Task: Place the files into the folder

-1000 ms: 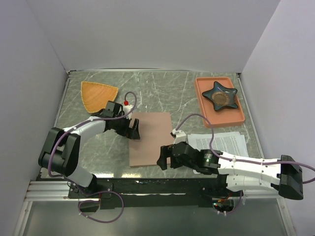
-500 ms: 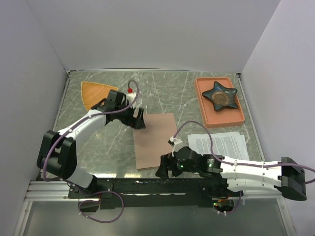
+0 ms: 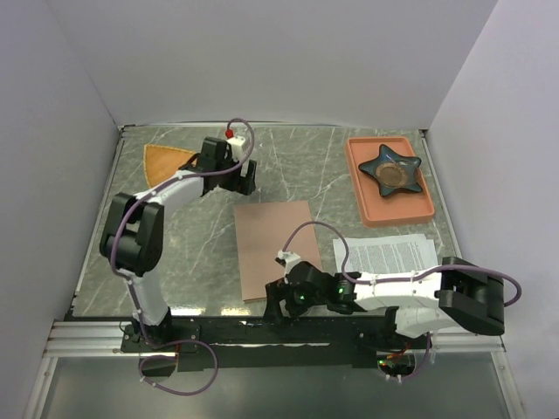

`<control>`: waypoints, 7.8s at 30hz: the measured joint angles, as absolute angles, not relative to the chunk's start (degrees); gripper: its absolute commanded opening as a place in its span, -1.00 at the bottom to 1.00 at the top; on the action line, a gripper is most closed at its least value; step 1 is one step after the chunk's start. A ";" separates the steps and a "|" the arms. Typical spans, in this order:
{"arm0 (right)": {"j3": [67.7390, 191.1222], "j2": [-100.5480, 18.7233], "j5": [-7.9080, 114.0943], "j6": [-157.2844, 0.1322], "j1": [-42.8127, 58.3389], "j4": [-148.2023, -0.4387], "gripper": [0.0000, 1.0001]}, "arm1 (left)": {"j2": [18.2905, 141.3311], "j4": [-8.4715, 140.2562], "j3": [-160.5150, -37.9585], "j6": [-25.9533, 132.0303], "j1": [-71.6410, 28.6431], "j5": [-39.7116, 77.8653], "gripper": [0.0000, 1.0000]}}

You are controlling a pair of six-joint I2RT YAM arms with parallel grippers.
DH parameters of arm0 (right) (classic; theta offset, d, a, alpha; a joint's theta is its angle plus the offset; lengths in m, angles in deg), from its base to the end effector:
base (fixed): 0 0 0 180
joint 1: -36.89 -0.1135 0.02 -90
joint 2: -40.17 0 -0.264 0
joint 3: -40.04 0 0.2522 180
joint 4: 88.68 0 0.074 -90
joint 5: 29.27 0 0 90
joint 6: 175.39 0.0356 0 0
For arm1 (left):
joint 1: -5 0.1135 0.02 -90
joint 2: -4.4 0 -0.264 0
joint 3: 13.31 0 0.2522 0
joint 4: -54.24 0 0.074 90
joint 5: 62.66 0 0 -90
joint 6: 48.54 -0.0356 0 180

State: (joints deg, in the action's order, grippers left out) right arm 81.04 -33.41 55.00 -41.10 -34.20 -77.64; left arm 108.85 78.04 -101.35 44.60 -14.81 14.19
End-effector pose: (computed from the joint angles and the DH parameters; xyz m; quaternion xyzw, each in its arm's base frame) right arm 0.0735 0.2255 0.1554 -0.2319 0.8885 0.3570 0.1714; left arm 0.3837 -0.1468 0.2277 0.1783 0.8846 -0.1850 0.3892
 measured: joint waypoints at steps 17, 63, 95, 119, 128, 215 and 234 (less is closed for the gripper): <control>72.43 -29.15 59.19 -32.77 -27.45 -89.81 0.87 | 114.92 75.44 -101.22 40.25 -15.21 26.06 0.93; 63.32 -29.57 57.49 -16.09 -13.22 -107.89 0.40 | 101.35 76.77 -82.57 37.67 -15.91 31.74 0.93; 64.26 -32.41 49.62 -23.02 -16.10 -107.69 0.48 | 110.05 82.37 -94.53 36.79 -11.97 33.67 0.93; 56.67 -53.74 51.48 -8.64 -13.89 -146.11 0.12 | 109.09 77.08 -89.68 36.09 -14.07 36.00 0.93; 56.12 -50.42 52.61 -9.91 -13.85 -146.05 -0.14 | 108.85 75.74 -88.96 35.87 -14.90 36.51 0.93; 151.22 -80.73 77.60 -63.70 -20.19 -38.40 0.40 | 85.55 112.18 -108.58 33.82 24.16 -0.43 0.93; 149.32 -85.50 75.04 -55.50 -17.30 -45.29 0.01 | 84.87 111.96 -105.44 32.84 24.20 -2.16 0.93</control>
State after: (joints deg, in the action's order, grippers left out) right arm 149.32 -85.50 75.04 -55.50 -17.30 -45.29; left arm 84.87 111.96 -105.44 32.84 24.20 -2.16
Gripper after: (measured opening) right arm 0.549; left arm 0.961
